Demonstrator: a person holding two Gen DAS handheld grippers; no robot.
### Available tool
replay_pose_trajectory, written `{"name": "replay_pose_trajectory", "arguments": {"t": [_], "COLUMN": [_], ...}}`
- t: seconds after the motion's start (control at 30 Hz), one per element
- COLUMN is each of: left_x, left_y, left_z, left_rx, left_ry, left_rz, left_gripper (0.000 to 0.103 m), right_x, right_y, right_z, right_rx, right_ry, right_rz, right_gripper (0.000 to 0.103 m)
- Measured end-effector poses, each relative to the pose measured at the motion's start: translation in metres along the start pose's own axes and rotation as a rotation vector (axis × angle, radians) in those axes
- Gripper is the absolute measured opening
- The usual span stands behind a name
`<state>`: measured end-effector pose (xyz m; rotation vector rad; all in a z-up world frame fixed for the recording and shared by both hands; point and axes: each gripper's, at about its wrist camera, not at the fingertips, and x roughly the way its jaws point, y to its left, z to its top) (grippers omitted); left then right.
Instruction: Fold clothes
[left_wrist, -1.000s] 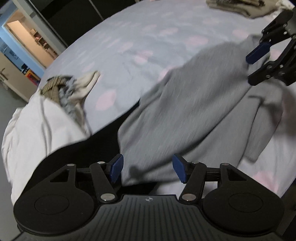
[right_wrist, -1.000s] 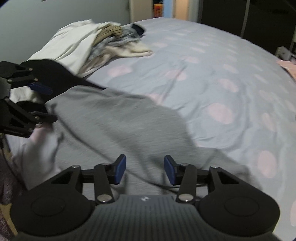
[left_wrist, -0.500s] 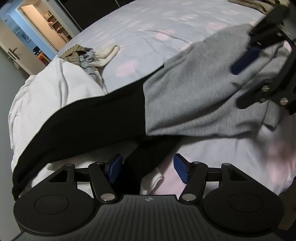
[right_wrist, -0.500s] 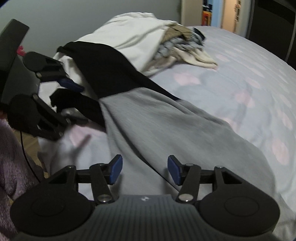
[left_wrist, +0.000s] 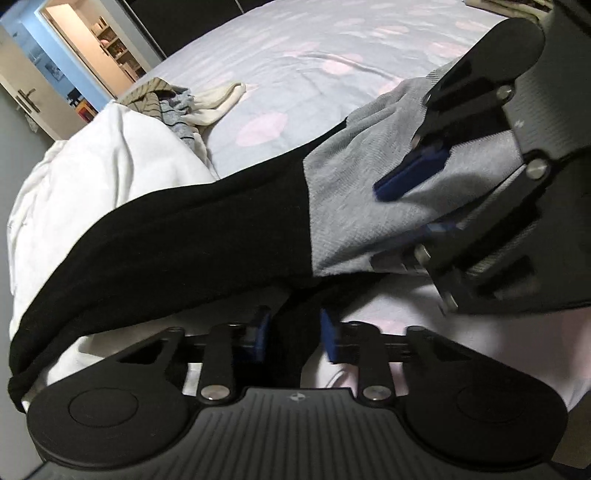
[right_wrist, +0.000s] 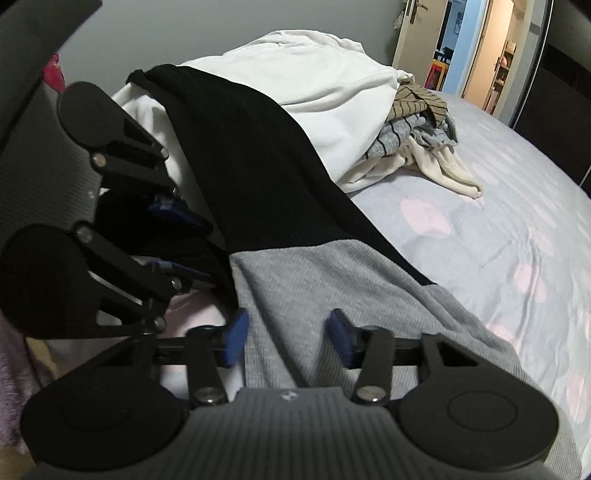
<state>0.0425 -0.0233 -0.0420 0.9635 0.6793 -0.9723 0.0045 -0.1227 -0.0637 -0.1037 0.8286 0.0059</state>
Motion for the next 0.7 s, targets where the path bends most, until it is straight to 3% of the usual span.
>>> {"name": "replay_pose_trajectory", "arguments": {"t": [0.03, 0.13, 0.23, 0.43, 0.7], "left_x": [-0.001, -0.007, -0.022, -0.054, -0.098], "left_y": [0.000, 0.000, 0.007, 0.013, 0.014], "left_z": [0.001, 0.007, 0.017, 0.052, 0.111], "left_rx": [-0.001, -0.017, -0.074, -0.139, -0.185], "left_ry": [-0.001, -0.024, -0.078, -0.201, -0.409], "left_rz": [-0.001, 0.015, 0.044, 0.126, 0.172], "left_gripper": [0.012, 0.010, 0.009, 0.008, 0.008], "right_x": [0.002, 0.009, -0.011, -0.066, -0.151], "right_y": [0.001, 0.002, -0.014, -0.074, -0.165], "right_z": [0.001, 0.004, 0.010, 0.015, -0.025], "right_rx": [-0.002, -0.007, 0.038, 0.178, 0.367], "right_ry": [0.001, 0.003, -0.036, -0.092, -0.109], "right_rz": [-0.008, -0.030, -0.056, -0.218, -0.453], "right_gripper": [0.023, 0.006, 0.005, 0.004, 0.004]}}
